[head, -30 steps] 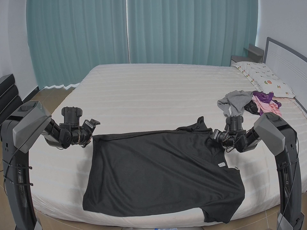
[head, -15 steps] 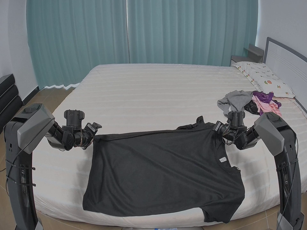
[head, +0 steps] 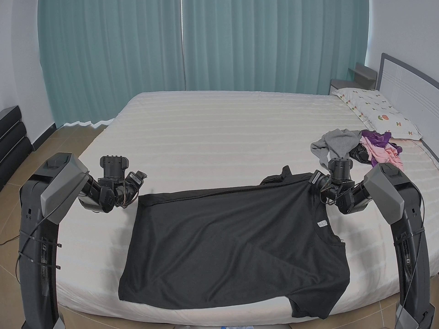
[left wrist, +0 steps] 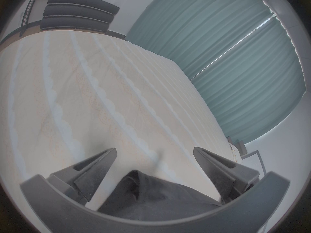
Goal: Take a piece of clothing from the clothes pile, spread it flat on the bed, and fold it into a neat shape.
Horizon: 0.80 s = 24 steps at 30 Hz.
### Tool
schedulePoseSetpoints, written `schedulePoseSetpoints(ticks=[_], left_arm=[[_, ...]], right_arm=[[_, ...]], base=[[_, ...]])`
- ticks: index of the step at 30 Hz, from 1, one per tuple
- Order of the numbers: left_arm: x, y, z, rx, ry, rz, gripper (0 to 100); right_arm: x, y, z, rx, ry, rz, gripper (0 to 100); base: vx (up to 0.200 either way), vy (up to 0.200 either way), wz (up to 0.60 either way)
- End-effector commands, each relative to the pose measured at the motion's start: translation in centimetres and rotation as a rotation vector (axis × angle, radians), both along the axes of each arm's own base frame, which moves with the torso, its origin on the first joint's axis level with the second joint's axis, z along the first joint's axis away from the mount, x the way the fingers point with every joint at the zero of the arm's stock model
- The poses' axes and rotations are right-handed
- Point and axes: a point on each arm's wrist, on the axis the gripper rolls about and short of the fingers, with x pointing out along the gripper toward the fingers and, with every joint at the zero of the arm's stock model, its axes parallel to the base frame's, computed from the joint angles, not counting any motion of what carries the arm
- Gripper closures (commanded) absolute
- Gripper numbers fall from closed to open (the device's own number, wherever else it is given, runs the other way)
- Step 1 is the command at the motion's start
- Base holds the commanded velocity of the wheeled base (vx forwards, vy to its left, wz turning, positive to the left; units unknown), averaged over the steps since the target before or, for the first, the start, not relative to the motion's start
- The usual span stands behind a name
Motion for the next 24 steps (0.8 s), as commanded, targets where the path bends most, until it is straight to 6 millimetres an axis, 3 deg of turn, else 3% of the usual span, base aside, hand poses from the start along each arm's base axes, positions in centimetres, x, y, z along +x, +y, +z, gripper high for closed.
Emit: schedulePoseSetpoints(ticks=[1, 11, 19, 24], left_arm=[[0.7, -0.1, -1.3, 0.02, 0.013, -0.007, 0], [0.0, -1.3, -1.6, 0.017, 0.07, -0.036, 0], [-1.5, -1.1, 1.8, 0.003, 0.009, -0.043, 0], [-2.5, -1.5, 1.9, -0.032, 0.017, -0.097, 0]], right_arm=[[0.1, -0.3, -0.3, 0.002, -0.002, -0.016, 100], [-0.1, 0.0, -0.6, 0.001, 0.012, -0.011, 100], [-0.4, 0.2, -0.8, 0.001, 0.024, -0.009, 100], [-0.5, 0.3, -0.9, 0.001, 0.03, -0.006, 100]], base=[[0.0, 0.0, 0.0], [0.0, 0.0, 0.0], [0.0, 0.0, 0.0], [0.0, 0.0, 0.0]])
